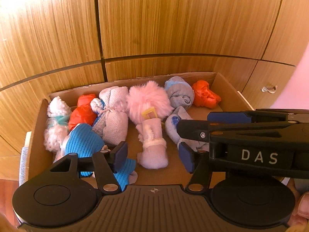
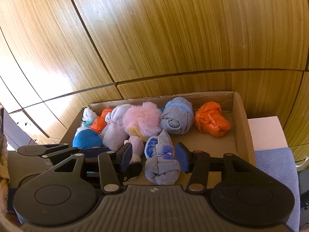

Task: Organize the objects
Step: 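Lower both socks into the tray beside the others and open both tools, then move both tools back over the remaining socks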

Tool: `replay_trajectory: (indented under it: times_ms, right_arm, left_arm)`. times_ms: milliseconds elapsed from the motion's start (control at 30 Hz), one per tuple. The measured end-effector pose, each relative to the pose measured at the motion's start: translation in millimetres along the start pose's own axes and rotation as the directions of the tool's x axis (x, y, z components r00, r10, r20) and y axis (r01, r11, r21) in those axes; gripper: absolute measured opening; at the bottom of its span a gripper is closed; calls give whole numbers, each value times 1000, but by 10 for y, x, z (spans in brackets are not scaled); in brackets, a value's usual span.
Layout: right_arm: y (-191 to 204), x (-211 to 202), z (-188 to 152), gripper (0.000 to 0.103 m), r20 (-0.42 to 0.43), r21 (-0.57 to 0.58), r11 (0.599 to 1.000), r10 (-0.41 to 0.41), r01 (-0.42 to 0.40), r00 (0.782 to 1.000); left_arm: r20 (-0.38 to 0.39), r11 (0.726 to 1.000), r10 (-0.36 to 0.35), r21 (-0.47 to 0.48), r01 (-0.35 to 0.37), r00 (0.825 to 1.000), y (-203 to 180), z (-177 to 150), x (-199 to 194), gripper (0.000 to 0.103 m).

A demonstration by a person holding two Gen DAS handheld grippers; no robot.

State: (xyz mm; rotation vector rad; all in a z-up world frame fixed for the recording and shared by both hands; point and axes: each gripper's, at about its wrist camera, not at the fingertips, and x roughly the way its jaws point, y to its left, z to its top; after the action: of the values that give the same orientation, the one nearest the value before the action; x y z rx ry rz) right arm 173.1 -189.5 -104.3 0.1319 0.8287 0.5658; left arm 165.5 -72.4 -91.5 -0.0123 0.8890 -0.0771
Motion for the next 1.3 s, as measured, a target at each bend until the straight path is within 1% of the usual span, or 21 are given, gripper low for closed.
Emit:
replay_trajectory:
  times_ms: [233, 333, 500, 767, 867, 900, 933, 1000, 1100, 1167, 1300]
  right_arm:
    - [26, -135, -2, 47, 32, 1, 1000, 5, -5, 999]
    - [52, -218, -26, 47, 44, -12, 1000, 3, -3, 999]
    - [79, -387, -81, 47, 65, -18, 1000, 0, 1, 998]
    - [135, -778, -254, 51, 106, -45, 999, -7, 12, 994]
    - [176, -966, -375, 52, 123, -82, 996, -6, 17, 992]
    - [191, -1039, -431, 54, 132, -101, 995, -9, 22, 991]
    - [205, -1108, -493, 59, 140, -123, 992, -10, 27, 990]
    - [215, -1248, -645, 66, 162, -161, 986, -15, 42, 987]
    - [235, -1374, -867, 66, 174, -201, 978, -25, 60, 984]
    - [246, -1421, -1055, 66, 175, -227, 971, -33, 73, 984]
    - [263, -1443, -1381, 66, 166, -263, 961, -44, 88, 985]
  left_arm:
    - [25, 1000, 1, -3, -1, 1000, 37, 5, -183, 67]
    - [44, 1000, -1, -6, 1, 999, 55, -4, -292, 69]
    - [48, 1000, 5, -18, -5, 999, 79, -52, -431, 70]
    - [55, 999, 13, -44, -10, 998, 164, -284, -744, 76]
    - [59, 999, 15, -45, -12, 998, 211, -454, -873, 78]
    - [62, 999, 21, -49, -18, 998, 223, -512, -915, 79]
    - [65, 998, 22, -53, -19, 998, 239, -571, -960, 79]
    - [71, 998, 20, -57, -16, 997, 265, -689, -1047, 80]
    - [80, 998, 22, -63, -17, 997, 287, -881, -1159, 82]
    - [76, 998, 9, -64, -4, 997, 292, -1005, -1198, 82]
    - [49, 998, -8, -56, 11, 999, 255, -1250, -1192, 82]
